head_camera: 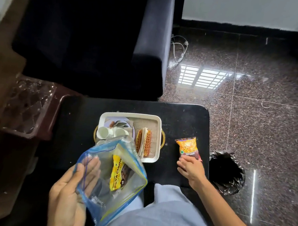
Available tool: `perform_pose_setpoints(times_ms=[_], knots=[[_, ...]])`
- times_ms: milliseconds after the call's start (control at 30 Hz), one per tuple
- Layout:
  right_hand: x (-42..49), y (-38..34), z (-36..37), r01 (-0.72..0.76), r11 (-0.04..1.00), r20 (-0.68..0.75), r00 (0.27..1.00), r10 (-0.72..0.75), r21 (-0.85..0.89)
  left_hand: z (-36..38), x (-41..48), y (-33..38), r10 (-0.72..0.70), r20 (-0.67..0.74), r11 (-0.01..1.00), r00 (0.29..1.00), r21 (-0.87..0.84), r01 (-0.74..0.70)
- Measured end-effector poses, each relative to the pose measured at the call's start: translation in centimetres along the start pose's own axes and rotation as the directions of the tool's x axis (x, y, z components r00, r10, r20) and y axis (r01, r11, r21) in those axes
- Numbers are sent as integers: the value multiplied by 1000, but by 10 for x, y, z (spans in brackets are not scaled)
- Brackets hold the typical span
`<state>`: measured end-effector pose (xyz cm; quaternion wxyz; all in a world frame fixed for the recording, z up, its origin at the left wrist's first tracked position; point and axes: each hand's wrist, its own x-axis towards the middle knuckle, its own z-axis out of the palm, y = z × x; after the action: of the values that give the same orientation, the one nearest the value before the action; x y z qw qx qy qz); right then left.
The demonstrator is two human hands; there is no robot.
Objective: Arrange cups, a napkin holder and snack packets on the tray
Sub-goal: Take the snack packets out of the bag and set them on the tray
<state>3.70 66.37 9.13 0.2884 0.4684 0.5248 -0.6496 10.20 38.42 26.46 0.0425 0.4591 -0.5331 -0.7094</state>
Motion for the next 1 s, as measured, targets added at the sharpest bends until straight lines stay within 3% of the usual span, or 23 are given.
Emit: perform_pose_setpoints(times_ms=[67, 100, 167, 233, 300, 333, 367, 433, 500, 600, 733, 900, 967, 1000], knots=[[-40, -13, 9, 259, 966, 148, 956, -254, -11, 8, -7, 2, 25, 21, 1000, 999, 15, -25], [-62, -21, 17, 417, 908, 261, 883, -391, -52, 10, -7, -1, 35, 38, 999, 999, 9, -35], [-106, -38, 35, 696, 707, 544, 644, -539, -123, 13, -7, -3, 59, 48, 998, 997, -12, -59], [-139, -52, 58, 892, 422, 788, 373, -489, -161, 17, -5, -4, 59, 50, 998, 997, 8, -60], [-152, -55, 88, 987, -1, 945, 154, -290, -161, 18, -4, -4, 58, 76, 998, 995, 19, -60], [-151, -51, 105, 969, -197, 981, 120, -155, -150, 19, -3, -3, 55, 88, 998, 995, 21, -57], [-147, -46, 121, 920, -366, 990, 133, -44, -139, 18, -1, -3, 61, 103, 998, 993, 13, -63], [-134, -30, 149, 734, -669, 972, 223, 76, -116, 17, 2, 0, 71, 141, 997, 987, -10, -70], [-123, -16, 170, 518, -850, 946, 312, 84, -95, 13, 5, 4, 86, 180, 996, 980, -27, -82], [-118, -9, 190, 380, -918, 926, 375, 37, -117, 3, 13, 11, 108, 232, 994, 967, -35, -103], [-124, -18, 207, 393, -916, 922, 378, 88, -74, -11, 30, 19, 96, 279, 995, 956, -2, -100], [-157, -26, 226, 419, -907, 938, 293, 182, 45, -36, 59, 33, 37, 317, 999, 948, -30, -29], [-175, -37, 228, 453, -889, 957, 222, 187, 68, -45, 68, 36, 16, 343, 1000, 939, -10, -14], [-186, -43, 227, 455, -887, 976, 150, 158, 74, -50, 72, 37, 9, 356, 1000, 935, 3, -11]])
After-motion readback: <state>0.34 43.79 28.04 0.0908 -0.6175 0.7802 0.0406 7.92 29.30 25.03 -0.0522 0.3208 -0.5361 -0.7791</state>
